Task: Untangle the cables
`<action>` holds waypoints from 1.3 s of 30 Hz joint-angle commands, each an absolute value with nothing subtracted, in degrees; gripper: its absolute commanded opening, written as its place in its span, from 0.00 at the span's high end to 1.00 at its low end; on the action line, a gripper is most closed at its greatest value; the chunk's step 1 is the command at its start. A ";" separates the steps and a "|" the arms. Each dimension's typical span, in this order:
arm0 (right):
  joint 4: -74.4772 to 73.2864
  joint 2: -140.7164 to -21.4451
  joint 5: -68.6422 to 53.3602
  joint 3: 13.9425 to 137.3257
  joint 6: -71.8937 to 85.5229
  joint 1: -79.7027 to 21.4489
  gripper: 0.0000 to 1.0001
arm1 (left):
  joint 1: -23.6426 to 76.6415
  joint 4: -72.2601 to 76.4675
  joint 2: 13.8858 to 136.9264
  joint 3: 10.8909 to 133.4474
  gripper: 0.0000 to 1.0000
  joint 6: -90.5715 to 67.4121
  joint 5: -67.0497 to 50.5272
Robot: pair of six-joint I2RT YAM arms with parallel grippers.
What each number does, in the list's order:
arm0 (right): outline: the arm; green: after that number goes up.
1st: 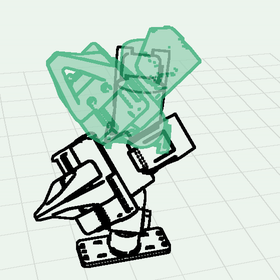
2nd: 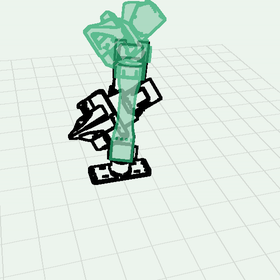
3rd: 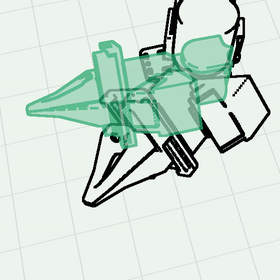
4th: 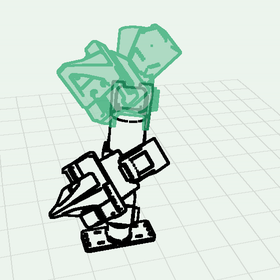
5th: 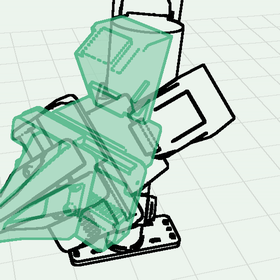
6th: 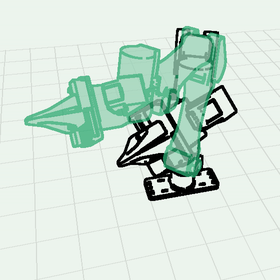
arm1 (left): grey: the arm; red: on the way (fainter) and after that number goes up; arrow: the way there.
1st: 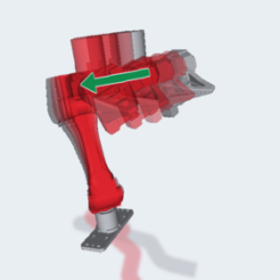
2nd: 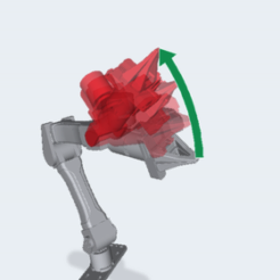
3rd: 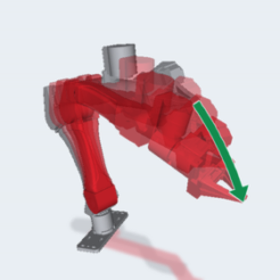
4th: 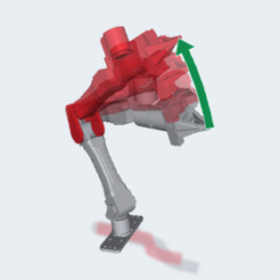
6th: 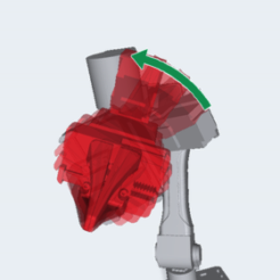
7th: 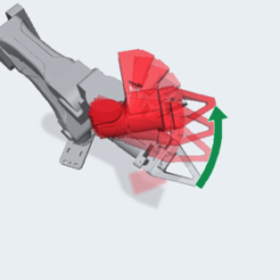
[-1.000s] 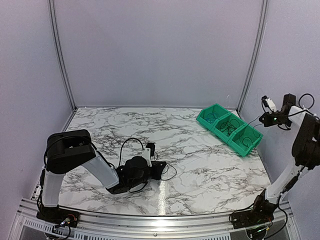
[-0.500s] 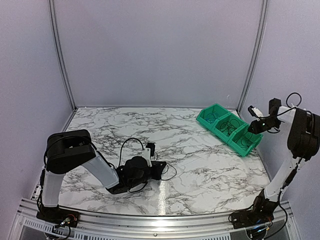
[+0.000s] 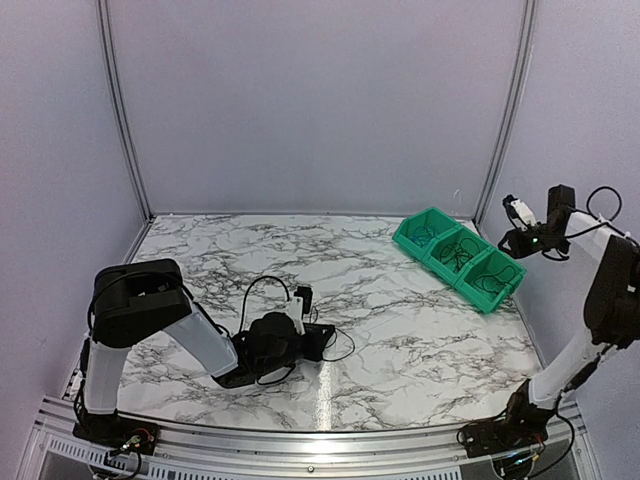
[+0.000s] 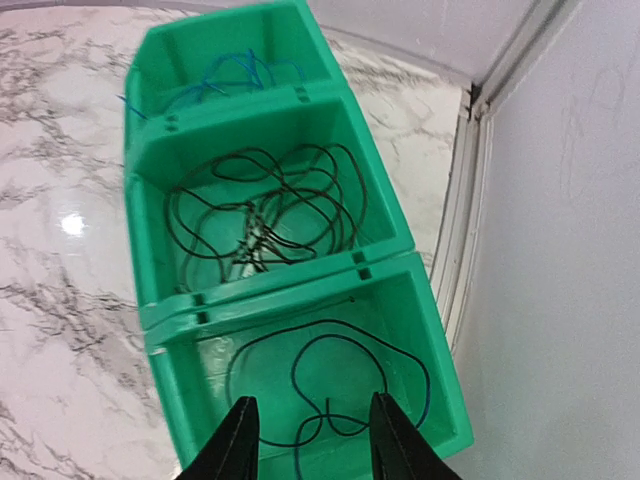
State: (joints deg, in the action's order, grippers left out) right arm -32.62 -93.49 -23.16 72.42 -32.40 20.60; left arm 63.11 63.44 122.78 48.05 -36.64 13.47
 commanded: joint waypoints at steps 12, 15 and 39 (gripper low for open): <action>-32.80 -81.55 -40.99 58.59 -38.08 -18.46 0.50 | 62.84 71.82 113.56 46.17 1.00 -34.37 2.80; -33.16 -84.88 -41.83 59.82 -37.33 -23.78 0.45 | 62.84 72.71 112.16 45.32 1.00 -34.80 2.52; -30.14 -100.65 -50.02 65.47 -29.42 -34.17 1.00 | 62.84 75.59 108.14 42.59 0.99 -35.95 3.93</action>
